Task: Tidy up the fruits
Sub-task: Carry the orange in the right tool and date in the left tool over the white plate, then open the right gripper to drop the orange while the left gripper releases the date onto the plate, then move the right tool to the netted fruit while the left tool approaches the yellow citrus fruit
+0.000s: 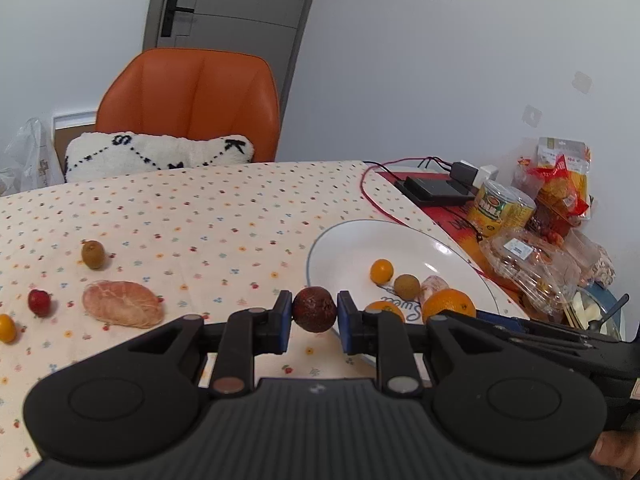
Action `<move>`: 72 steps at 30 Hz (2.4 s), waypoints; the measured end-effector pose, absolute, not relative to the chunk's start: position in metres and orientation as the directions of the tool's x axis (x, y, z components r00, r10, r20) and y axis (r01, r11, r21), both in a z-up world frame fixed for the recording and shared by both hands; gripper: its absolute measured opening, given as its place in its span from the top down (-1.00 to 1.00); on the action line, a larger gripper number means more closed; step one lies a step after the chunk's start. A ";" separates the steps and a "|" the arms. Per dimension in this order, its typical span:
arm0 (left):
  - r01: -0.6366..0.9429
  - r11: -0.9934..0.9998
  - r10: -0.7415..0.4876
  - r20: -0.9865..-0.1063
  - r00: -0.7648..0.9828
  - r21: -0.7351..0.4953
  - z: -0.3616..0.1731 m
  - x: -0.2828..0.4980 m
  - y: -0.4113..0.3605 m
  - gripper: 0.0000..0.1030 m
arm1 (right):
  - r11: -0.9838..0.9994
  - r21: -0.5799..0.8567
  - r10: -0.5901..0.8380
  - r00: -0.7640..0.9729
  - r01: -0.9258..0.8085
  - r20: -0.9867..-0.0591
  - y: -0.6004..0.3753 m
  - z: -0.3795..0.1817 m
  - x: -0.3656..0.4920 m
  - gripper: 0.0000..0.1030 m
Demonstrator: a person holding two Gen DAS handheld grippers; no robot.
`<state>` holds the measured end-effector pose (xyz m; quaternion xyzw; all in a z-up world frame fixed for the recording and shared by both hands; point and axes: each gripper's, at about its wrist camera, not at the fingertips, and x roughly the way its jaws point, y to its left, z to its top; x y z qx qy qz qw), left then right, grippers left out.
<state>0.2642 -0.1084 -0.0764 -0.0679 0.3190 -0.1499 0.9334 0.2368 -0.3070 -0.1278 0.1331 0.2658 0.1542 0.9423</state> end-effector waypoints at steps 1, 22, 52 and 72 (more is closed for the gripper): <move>0.241 0.945 -0.326 -0.578 0.748 -0.221 -0.078 0.266 -0.111 0.57 | 0.917 0.335 0.360 0.810 -0.215 -0.464 -0.308 -0.130 0.238 0.24; 0.287 0.941 -0.336 -0.603 0.724 -0.179 -0.091 0.300 -0.154 0.56 | 0.903 0.370 0.376 0.816 -0.218 -0.438 -0.324 -0.137 0.233 0.15; 0.080 0.977 -0.186 -0.603 0.776 -0.199 -0.077 0.259 -0.065 -0.47 | 0.941 0.279 0.299 0.854 -0.191 -0.426 -0.275 -0.120 0.223 -0.29; -0.098 0.971 -0.047 -0.579 0.814 -0.216 -0.063 0.225 0.036 -0.55 | 0.915 0.233 0.399 0.819 -0.329 -0.412 -0.200 -0.105 0.226 -0.64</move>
